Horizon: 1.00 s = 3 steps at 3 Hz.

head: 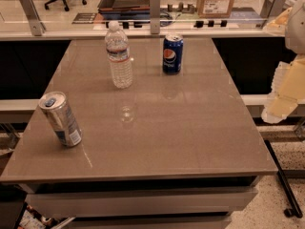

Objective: Move pepsi can near redbull can

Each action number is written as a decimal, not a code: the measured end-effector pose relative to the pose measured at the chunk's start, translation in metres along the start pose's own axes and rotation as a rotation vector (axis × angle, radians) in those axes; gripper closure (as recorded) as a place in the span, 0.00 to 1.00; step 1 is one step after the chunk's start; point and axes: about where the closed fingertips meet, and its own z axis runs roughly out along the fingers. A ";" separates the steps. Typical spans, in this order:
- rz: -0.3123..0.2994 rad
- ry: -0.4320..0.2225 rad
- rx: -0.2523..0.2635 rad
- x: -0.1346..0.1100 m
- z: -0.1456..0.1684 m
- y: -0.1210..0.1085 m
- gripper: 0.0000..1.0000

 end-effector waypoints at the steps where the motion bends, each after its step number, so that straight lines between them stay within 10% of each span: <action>1: 0.000 0.000 0.000 0.000 0.000 0.000 0.00; 3: 0.046 -0.095 0.054 -0.010 0.004 -0.017 0.00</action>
Offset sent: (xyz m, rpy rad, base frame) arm 0.0141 0.0025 0.0023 0.0500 -0.0374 -0.0105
